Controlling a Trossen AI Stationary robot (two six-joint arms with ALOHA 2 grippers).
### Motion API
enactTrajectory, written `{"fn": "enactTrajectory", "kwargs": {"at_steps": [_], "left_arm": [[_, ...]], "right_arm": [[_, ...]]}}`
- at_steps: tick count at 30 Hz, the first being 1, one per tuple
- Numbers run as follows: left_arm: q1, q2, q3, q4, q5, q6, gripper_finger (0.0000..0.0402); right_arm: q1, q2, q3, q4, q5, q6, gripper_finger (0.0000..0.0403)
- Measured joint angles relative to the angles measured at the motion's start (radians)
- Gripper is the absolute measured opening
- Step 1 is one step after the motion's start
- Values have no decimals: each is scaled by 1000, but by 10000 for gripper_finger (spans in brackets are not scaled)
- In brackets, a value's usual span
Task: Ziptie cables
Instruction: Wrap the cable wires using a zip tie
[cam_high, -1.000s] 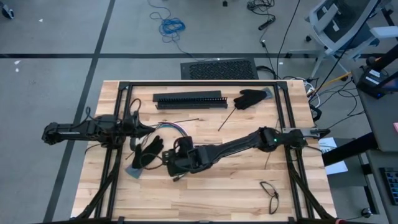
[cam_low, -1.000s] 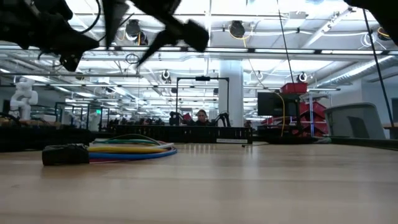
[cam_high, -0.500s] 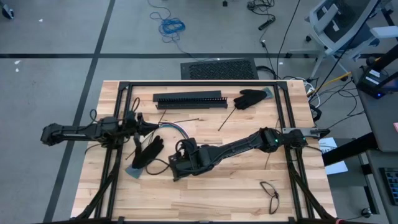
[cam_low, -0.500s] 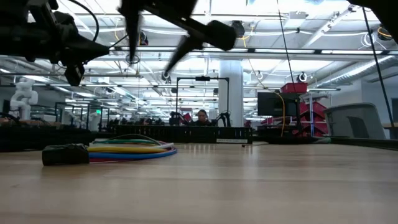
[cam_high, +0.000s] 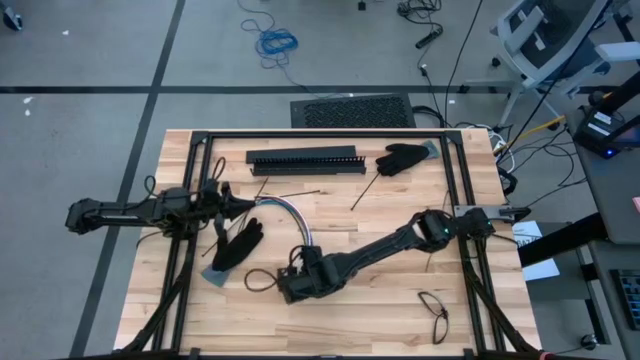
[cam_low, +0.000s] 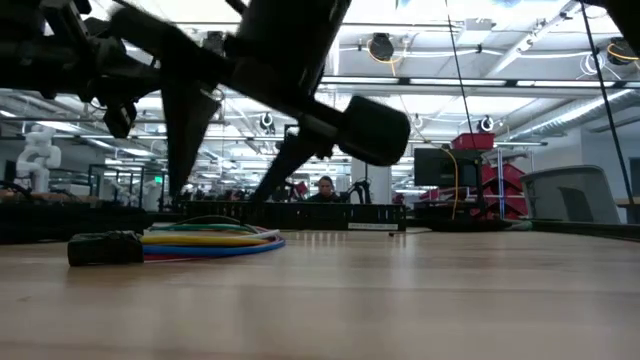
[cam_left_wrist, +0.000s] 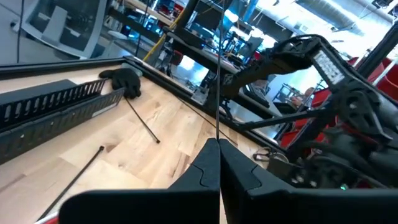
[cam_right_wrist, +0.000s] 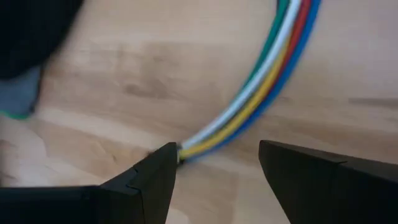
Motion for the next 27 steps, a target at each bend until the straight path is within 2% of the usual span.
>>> {"fn": "enactTrajectory", "kwargs": {"at_steps": [8,18,27], "left_arm": [[0,0,0,1,18,-2,0],[0,0,0,0,37,-1,0],[0,0,1,-10,46,2,0]], "right_arm": [[-59,5,-35,-89,-2,88,225],[-77,6,-96,-58,-2,156,205],[-90,47,-96,-38,-76,145,194]]}}
